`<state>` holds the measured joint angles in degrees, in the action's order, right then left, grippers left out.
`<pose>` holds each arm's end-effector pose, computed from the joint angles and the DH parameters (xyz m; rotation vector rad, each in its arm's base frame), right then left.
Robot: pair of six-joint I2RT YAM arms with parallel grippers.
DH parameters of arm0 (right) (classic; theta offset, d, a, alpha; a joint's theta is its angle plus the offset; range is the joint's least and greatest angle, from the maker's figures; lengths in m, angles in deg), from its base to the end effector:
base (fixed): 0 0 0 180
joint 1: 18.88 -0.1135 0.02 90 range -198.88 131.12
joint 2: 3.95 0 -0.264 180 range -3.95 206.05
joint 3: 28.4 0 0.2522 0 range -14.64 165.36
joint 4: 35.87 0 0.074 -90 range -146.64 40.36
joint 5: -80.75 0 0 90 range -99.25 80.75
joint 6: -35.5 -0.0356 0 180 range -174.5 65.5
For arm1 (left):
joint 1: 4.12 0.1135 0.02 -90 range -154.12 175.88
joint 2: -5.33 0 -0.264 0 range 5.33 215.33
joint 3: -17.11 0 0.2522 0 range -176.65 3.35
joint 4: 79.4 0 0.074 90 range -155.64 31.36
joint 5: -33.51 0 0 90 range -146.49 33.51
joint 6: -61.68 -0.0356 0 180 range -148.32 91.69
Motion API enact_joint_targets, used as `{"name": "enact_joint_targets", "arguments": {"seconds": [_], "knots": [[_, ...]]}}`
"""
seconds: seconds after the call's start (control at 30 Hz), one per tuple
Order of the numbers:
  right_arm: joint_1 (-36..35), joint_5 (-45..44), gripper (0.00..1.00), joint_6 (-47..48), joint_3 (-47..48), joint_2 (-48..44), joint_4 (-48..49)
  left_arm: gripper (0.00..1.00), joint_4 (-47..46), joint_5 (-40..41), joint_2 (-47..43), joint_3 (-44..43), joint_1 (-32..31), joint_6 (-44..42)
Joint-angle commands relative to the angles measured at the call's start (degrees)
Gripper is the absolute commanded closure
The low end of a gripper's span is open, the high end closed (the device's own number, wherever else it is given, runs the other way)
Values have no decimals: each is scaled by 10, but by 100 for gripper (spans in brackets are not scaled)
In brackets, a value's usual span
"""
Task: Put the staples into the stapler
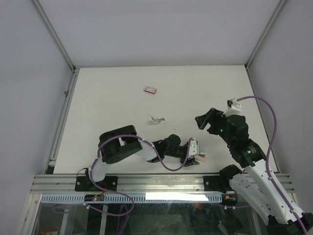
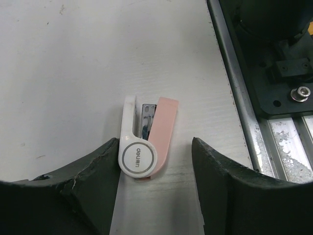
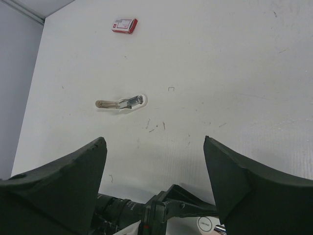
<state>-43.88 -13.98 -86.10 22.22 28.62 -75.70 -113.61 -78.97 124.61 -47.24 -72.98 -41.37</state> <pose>0.1272 0.0561 0.2931 0.1703 1.9859 0.5673 0.1294 -0.3724 0.0995 1.5372 1.3470 -1.0103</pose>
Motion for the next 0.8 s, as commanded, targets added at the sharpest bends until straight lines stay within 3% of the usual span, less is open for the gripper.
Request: {"name": "enact_joint_targets", "arguments": {"seconds": [0.0,0.13,0.47,0.63,0.77], "knots": [[1,2,17,-4,-1,0,27,40,7,1,-4,-15,-9,-30],[1,2,17,-3,-1,2,28,39,8,2,2,-21,-11,-28],[2,7,18,-5,-3,8,31,71,-6,37,-17,-11,-14,32],[2,27,18,-8,-5,15,40,92,-36,94,-83,47,-8,123],[2,66,18,-7,-12,42,65,100,-18,126,-175,104,14,226]]}}
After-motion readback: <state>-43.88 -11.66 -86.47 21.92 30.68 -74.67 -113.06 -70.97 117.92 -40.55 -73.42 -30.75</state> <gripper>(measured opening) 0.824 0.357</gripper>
